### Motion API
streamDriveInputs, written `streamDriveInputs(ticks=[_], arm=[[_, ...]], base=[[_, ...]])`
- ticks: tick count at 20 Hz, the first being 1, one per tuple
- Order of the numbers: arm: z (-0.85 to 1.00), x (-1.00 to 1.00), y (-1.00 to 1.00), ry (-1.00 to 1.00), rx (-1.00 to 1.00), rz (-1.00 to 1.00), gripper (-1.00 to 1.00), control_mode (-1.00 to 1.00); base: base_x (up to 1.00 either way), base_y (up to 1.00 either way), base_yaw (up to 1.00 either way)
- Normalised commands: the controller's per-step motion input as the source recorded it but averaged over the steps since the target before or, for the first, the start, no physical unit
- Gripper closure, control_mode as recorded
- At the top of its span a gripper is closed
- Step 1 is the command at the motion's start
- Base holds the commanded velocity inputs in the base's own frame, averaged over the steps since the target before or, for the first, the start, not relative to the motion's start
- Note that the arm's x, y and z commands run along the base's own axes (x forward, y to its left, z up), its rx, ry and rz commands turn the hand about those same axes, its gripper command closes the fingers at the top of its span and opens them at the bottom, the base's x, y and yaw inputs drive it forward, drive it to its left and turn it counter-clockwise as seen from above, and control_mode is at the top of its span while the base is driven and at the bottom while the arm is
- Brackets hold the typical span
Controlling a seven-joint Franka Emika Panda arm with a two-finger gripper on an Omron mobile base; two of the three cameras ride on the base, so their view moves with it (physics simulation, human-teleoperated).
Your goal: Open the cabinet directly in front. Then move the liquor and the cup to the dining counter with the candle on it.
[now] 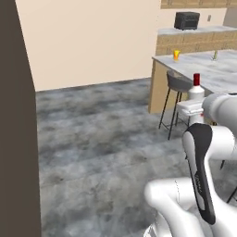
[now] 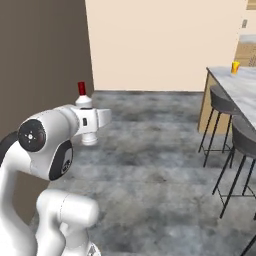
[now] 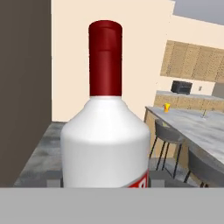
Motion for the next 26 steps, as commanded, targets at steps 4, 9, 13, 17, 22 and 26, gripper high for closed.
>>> streamDriveInputs(ticks=[4, 9, 13, 17, 22, 26], arm=[[0.00, 0.00, 0.00, 0.00, 0.00, 0.00, 1.00, 1.00], [0.00, 0.00, 0.00, 0.00, 0.00, 0.00, 1.00, 1.00], [0.00, 0.00, 0.00, 0.00, 0.00, 0.00, 1.00, 1.00], [0.00, 0.00, 0.00, 0.00, 0.00, 0.00, 1.00, 1.00], [0.00, 0.00, 0.00, 0.00, 0.00, 0.00, 1.00, 1.00], [0.00, 0.00, 0.00, 0.00, 0.00, 0.00, 1.00, 1.00]], base=[[1.00, 0.00, 0.00], [1.00, 0.02, 0.00], [1.00, 0.03, 0.00], [1.00, 0.00, 0.00], [1.00, 0.00, 0.00], [1.00, 0.00, 0.00]])
